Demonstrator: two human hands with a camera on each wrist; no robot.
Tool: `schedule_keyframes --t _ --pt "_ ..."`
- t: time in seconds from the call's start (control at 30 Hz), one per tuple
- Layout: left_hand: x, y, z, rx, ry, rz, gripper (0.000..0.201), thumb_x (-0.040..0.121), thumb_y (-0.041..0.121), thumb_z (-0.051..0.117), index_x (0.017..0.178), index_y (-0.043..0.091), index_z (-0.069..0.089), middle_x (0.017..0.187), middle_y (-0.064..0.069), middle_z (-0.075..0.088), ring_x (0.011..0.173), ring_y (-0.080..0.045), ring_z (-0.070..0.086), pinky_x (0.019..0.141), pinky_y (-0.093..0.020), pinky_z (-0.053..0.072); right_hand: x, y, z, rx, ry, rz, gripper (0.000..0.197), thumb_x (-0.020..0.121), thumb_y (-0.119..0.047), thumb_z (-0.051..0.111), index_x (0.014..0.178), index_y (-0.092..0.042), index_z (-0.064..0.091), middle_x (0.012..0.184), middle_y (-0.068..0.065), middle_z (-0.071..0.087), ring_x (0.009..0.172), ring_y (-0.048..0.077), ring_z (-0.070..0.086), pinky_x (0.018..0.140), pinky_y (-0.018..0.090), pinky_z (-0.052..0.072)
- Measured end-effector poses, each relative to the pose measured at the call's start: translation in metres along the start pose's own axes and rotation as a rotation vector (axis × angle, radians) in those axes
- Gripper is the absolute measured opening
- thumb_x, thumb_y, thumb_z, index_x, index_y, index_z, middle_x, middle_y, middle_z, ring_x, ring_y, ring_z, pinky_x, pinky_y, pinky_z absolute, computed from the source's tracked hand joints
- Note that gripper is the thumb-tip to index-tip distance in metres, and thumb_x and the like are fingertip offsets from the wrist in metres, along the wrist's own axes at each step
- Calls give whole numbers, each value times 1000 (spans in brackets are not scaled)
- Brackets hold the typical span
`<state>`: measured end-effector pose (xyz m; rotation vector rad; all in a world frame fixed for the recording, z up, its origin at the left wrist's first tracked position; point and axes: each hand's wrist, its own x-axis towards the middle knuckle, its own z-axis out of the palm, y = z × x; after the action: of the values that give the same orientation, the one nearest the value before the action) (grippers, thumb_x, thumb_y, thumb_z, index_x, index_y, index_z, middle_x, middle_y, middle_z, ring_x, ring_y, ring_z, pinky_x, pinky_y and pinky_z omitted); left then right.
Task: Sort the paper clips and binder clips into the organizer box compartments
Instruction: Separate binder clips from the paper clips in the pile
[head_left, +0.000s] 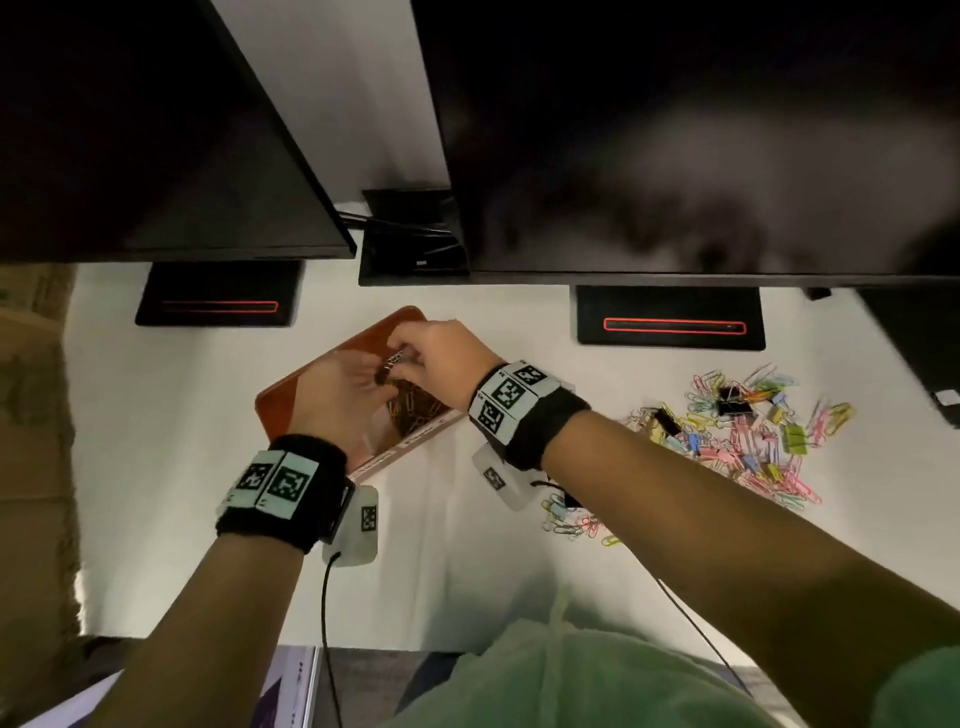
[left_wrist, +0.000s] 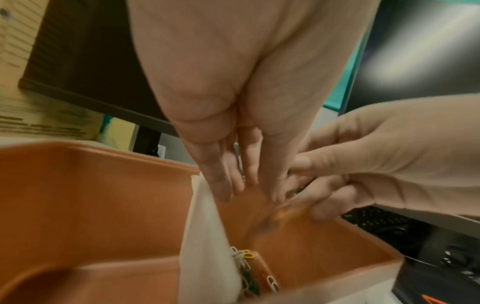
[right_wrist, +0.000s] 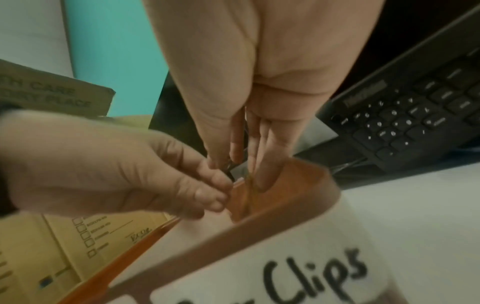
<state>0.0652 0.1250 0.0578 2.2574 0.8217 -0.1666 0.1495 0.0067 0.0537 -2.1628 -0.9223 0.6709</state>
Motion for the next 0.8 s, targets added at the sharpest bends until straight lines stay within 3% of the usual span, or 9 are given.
schedule_keyframes --t 0.07,0.17,0.23,0.33,0.43,0.5,0.6,0.8 --pt "-5 -1 -2 36 50 63 27 83 9 65 110 10 62 109 -5 63 92 -10 55 84 -22 41 -2 2 8 6 -7 1 34 89 -22 59 122 -11 56 115 11 65 104 24 61 92 33 48" --pt "-25 8 1 -14 100 285 23 84 10 63 106 15 63 104 1 62 89 -8 57 83 -21 45 -26 20 1 87 89 -32 27 90 -20 56 117 -15 59 113 5 65 95 16 63 89 26 50" --pt "-38 13 16 -45 20 410 22 83 14 65 105 19 63 99 7 58 84 -5 57 79 -17 46 -50 46 -12 86 161 17 22 90 -16 55 112 -16 62 106 2 66 85 12 59 81 21 48" --pt "-46 18 54 -13 -204 516 26 83 10 63 107 19 61 100 6 55 80 -6 58 74 -20 50 -85 97 -30 -23 219 195 23 90 -11 53 110 -16 62 103 3 65 78 11 54 80 25 48" --pt "-44 22 99 156 -413 525 38 84 6 59 120 18 55 117 -1 50 95 -14 57 89 -29 49 -105 138 -35 -162 118 402 29 88 -13 55 117 -18 58 110 5 62 87 14 55 85 27 46" --pt "-41 23 123 246 -466 518 45 84 5 56 127 16 49 125 -3 46 107 -19 53 99 -31 43 -108 151 -32 -182 61 449 34 87 -15 57 121 -17 55 118 6 58 101 20 57 91 30 45" --pt "-34 27 142 281 -448 514 42 87 4 51 129 11 49 127 -7 47 105 -22 54 100 -29 41 -99 157 -25 -180 46 439 37 85 -17 61 122 -13 56 122 8 56 109 24 55 97 33 46" --pt "-22 35 147 218 -402 457 35 92 7 44 125 11 53 122 -8 51 106 -23 54 100 -32 42 -79 161 -18 -108 25 469 22 83 -10 62 105 -10 62 108 10 64 101 26 59 87 32 46"
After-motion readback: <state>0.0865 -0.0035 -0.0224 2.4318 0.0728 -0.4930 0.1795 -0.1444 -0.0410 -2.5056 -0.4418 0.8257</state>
